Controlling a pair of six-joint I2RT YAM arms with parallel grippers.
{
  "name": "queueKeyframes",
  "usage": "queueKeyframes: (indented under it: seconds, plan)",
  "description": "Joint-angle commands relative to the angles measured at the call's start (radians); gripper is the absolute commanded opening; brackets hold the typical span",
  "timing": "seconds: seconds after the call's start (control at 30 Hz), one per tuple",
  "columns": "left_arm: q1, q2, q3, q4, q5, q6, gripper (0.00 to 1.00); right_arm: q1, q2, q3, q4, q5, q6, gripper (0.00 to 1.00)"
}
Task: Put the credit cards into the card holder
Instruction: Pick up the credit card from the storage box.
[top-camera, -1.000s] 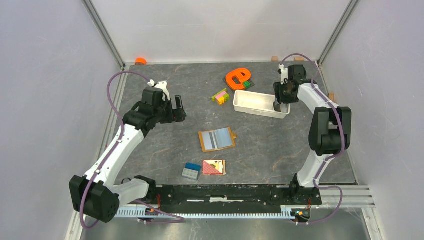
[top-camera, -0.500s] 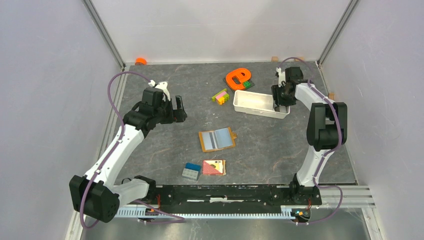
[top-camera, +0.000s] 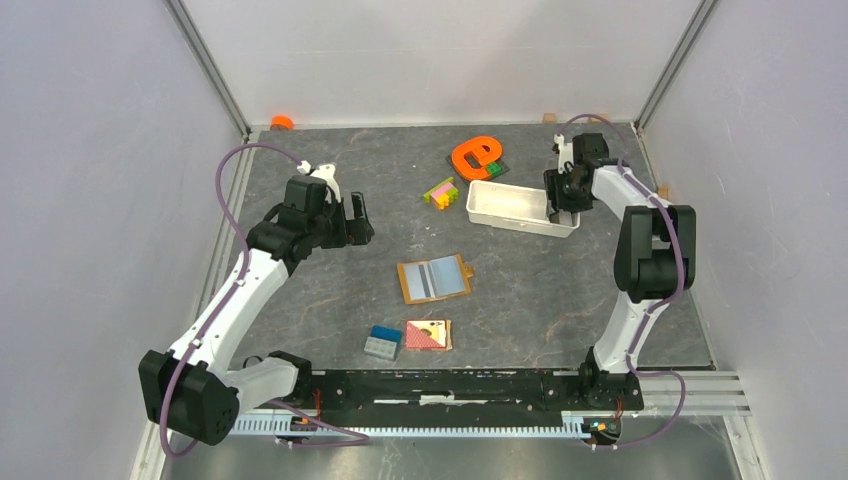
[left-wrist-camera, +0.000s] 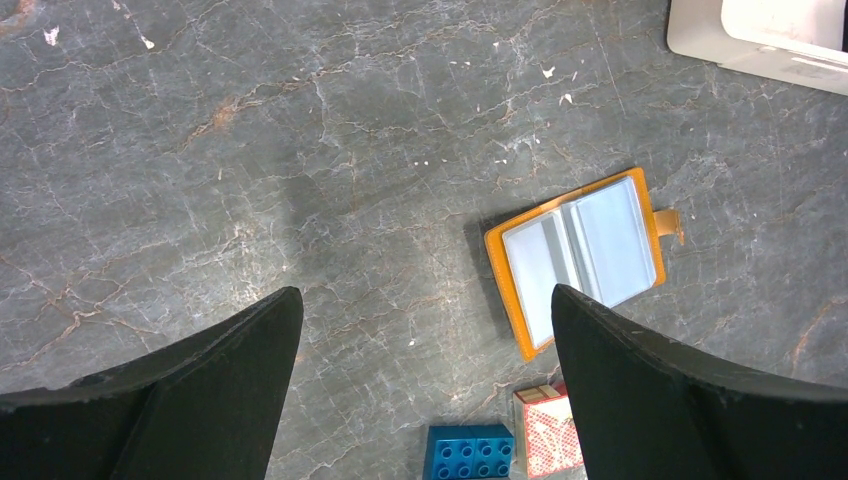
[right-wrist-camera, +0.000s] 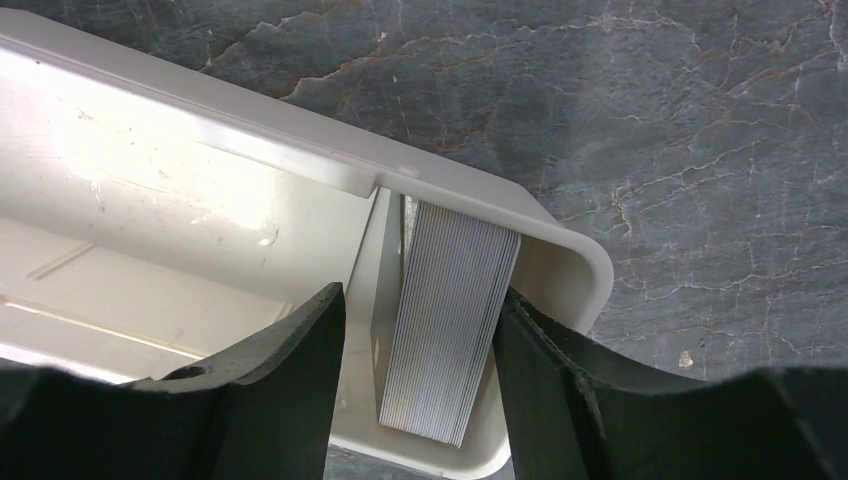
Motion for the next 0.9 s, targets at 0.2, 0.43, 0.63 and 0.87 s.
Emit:
queueKeyframes:
  seconds: [0.2, 0.43, 0.63, 0.87]
  plan:
    - [0.005, -0.009, -0.003, 0.038, -0.008, 0.049, 1.0, -0.002, -0.068, 0.04, -0.022, -0.053, 0.01, 0.58]
    - [0.005, -0.008, -0.005, 0.038, -0.01, 0.049, 1.0, -0.002, -0.086, 0.04, -0.023, -0.054, 0.01, 0.55]
    - [0.005, -0.007, -0.005, 0.037, -0.012, 0.051, 1.0, -0.002, -0.09, 0.04, -0.028, -0.055, 0.01, 0.51]
    - [0.007, -0.007, -0.006, 0.037, -0.013, 0.051, 1.0, -0.03, -0.094, 0.041, -0.032, -0.048, 0.01, 0.43]
